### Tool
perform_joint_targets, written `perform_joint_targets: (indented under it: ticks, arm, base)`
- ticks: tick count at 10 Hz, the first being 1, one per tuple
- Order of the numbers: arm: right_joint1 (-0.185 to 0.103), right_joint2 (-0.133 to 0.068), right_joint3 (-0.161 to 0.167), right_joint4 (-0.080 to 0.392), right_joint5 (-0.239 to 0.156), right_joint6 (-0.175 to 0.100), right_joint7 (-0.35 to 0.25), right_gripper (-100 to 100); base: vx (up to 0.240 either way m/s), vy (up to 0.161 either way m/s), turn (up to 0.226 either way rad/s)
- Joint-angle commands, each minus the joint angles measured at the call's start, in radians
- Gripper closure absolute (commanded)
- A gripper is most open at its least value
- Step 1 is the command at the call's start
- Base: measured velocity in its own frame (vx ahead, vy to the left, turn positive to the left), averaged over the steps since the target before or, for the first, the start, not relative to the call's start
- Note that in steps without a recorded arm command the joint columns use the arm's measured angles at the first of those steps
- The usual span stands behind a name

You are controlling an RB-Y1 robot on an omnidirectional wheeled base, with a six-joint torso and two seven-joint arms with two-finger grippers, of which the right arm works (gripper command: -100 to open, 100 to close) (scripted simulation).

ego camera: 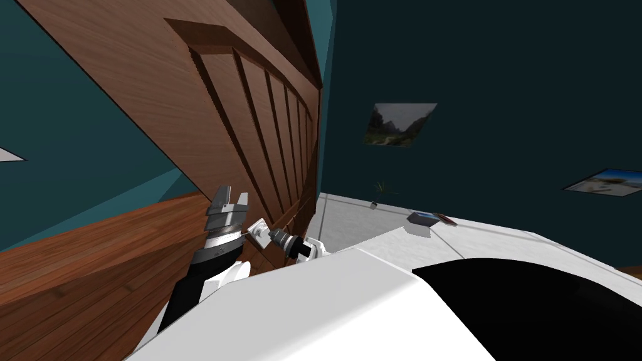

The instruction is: Push the door open

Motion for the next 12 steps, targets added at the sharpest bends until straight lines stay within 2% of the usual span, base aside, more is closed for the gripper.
perform_joint_targets:
  ticks: [1,3,4,5,6,7,8,9,12]
  arm:
    - [0.000,0.000,0.000,0.000,0.000,0.000,0.000,100]
    - [0.000,0.000,0.000,0.000,0.000,0.000,0.000,100]
    - [0.006,-0.031,-0.011,-0.001,-0.002,-0.005,0.002,-100]
    - [0.009,-0.034,-0.017,-0.001,-0.002,-0.007,0.003,-100]
    - [0.014,-0.026,-0.026,-0.002,-0.004,-0.011,0.005,-100]
    - [0.017,-0.007,-0.033,-0.002,-0.005,-0.013,0.006,-100]
    - [0.015,-0.015,-0.028,-0.002,-0.004,-0.011,0.005,-100]
    - [0.013,-0.034,-0.035,0.002,-0.003,-0.009,0.008,-100]
    - [0.009,-0.038,-0.042,0.008,-0.002,-0.009,0.011,-100]
  base:
    - [-0.007,-0.012,0.000]
    - [0.000,0.000,0.000]
    - [-0.106,-0.094,-0.106]
    - [-0.186,-0.117,-0.070]
    - [-0.213,-0.103,-0.091]
    - [-0.186,-0.125,-0.083]
    - [-0.076,-0.061,-0.003]
    - [0.038,0.082,0.042]
    - [0.097,0.159,0.013]
